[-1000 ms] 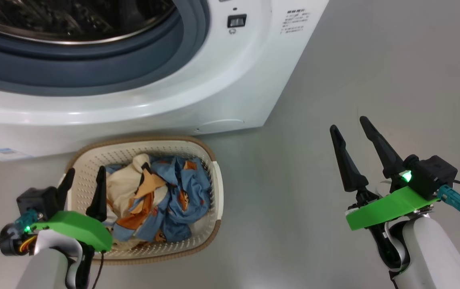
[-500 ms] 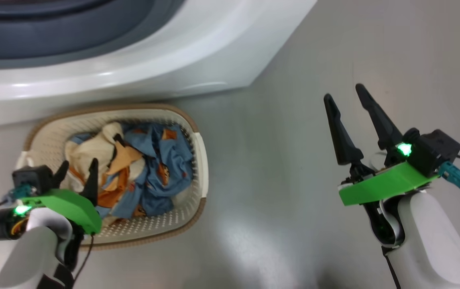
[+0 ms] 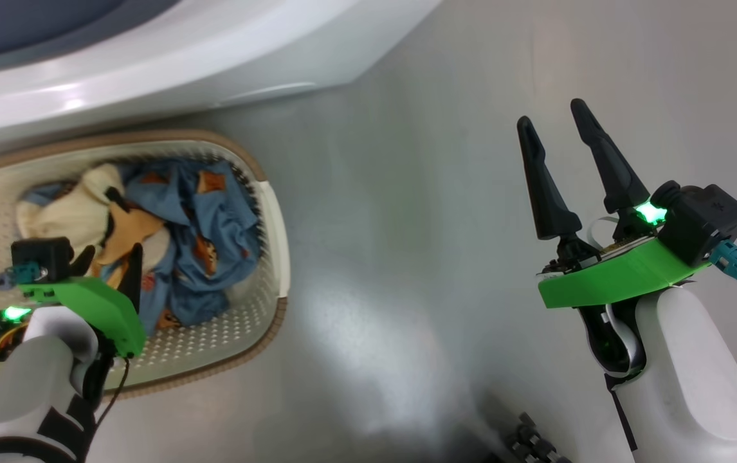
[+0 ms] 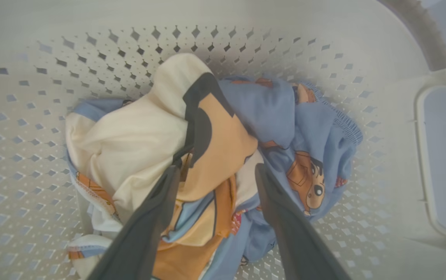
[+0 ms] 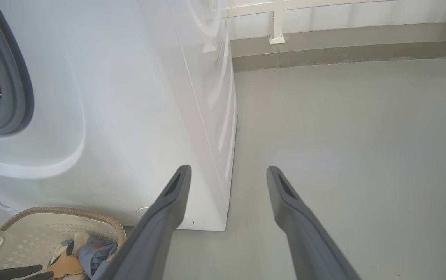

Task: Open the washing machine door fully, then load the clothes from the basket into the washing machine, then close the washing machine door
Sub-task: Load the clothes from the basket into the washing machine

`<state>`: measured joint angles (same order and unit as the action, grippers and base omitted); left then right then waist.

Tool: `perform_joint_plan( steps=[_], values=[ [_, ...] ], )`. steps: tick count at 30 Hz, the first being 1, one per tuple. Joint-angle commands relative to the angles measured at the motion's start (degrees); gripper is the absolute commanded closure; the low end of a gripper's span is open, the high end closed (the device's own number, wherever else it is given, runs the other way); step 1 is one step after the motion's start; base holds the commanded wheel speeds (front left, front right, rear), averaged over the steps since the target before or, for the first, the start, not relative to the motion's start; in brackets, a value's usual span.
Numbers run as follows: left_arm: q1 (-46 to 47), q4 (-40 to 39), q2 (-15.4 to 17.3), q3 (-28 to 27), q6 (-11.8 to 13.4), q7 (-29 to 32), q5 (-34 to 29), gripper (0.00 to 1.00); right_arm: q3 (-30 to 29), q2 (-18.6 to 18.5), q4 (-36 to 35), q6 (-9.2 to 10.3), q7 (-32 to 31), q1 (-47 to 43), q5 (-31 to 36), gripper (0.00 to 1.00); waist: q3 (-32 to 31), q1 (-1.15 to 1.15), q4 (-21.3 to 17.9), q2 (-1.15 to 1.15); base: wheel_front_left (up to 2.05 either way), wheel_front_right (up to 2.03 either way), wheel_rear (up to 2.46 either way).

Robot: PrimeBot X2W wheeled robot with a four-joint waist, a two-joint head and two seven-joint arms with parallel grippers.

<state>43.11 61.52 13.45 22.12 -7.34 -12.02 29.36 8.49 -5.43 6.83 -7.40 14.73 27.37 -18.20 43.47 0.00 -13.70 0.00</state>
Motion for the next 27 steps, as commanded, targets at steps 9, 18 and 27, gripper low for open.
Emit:
perform_joint_plan(
  steps=[9, 18, 27],
  values=[
    [3.8, 4.1, 5.3, 4.3, -0.1, 1.8, 2.9, 0.00, 1.5, 1.1, -2.3, -0.09, 0.3, 0.2, 0.2, 0.00, 5.3, 0.00, -3.7, 0.00, 0.00, 0.00, 0.00],
    [6.3, 5.4, 6.1, 8.8, -0.1, 5.8, 6.2, 0.00, 2.4, 1.9, -2.4, -0.09, 0.3, 0.1, -0.1, 0.00, 7.6, 0.00, -5.3, 0.00, 0.00, 0.00, 0.00],
    [8.7, 9.9, 6.5, 8.5, 0.2, 5.6, 8.5, 1.00, 2.7, 2.2, -2.2, -0.09, 0.3, 0.5, -0.2, 0.00, 7.7, 0.00, -6.0, 0.00, 0.00, 0.00, 0.00]
  ],
)
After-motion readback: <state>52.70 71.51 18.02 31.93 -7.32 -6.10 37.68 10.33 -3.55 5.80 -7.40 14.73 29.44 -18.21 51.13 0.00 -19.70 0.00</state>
